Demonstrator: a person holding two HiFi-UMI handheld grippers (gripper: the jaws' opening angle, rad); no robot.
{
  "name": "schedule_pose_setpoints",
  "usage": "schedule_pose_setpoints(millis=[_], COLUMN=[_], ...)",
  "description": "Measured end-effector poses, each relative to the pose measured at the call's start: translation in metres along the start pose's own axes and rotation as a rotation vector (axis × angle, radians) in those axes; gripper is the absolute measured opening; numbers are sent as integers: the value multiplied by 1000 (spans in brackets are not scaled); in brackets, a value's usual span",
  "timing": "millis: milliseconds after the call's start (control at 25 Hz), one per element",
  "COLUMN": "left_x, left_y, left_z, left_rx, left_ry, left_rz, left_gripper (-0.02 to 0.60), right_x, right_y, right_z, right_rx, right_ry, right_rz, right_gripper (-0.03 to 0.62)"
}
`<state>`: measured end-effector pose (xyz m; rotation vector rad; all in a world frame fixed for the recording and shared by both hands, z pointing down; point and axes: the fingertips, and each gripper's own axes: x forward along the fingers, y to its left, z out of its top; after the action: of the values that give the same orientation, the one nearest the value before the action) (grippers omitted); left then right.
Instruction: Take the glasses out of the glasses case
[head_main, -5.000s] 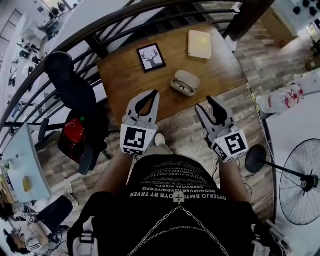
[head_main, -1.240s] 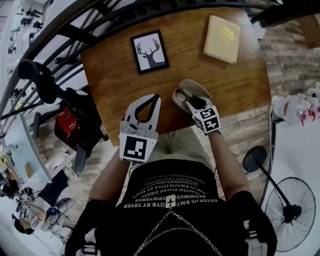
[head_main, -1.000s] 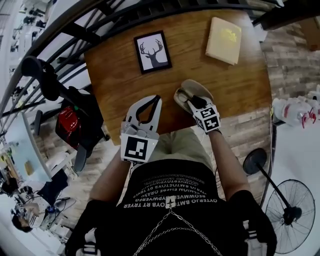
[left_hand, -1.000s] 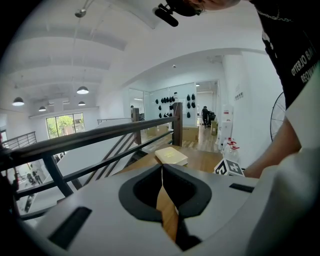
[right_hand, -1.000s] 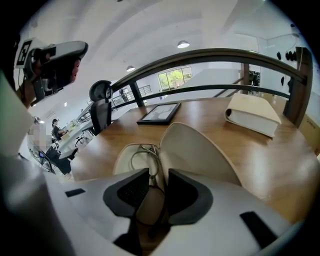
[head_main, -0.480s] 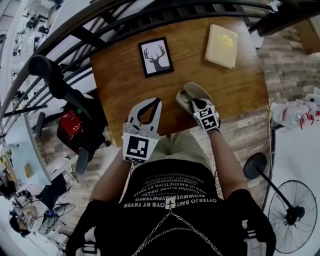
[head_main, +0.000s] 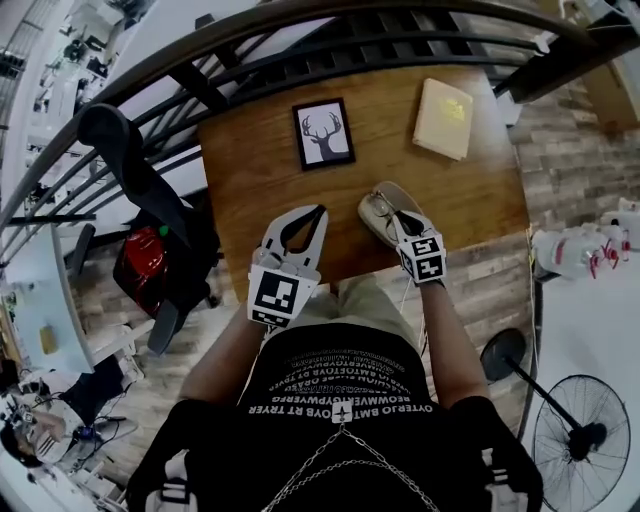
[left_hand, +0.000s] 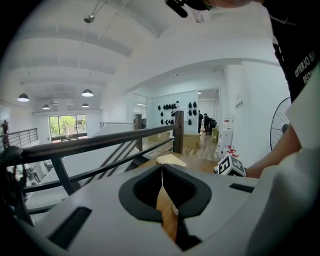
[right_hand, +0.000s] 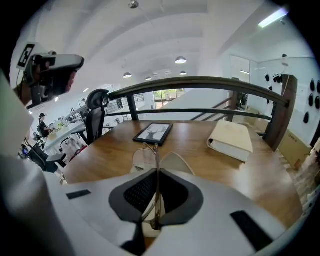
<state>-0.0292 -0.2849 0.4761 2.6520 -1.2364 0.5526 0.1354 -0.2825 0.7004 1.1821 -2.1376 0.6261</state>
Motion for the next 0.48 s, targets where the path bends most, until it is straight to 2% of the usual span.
schedule_pose_setpoints(millis=[480], left_x=[-20], left_y=[4], left_z=[19], left_rx=[6], left_ry=[-54], left_rz=[-1], left_gripper=[29], right_x=[-74], right_y=[12], right_z=[70], right_rx=[27], right_ry=[-200], right_rz=[-35], right_gripper=[28])
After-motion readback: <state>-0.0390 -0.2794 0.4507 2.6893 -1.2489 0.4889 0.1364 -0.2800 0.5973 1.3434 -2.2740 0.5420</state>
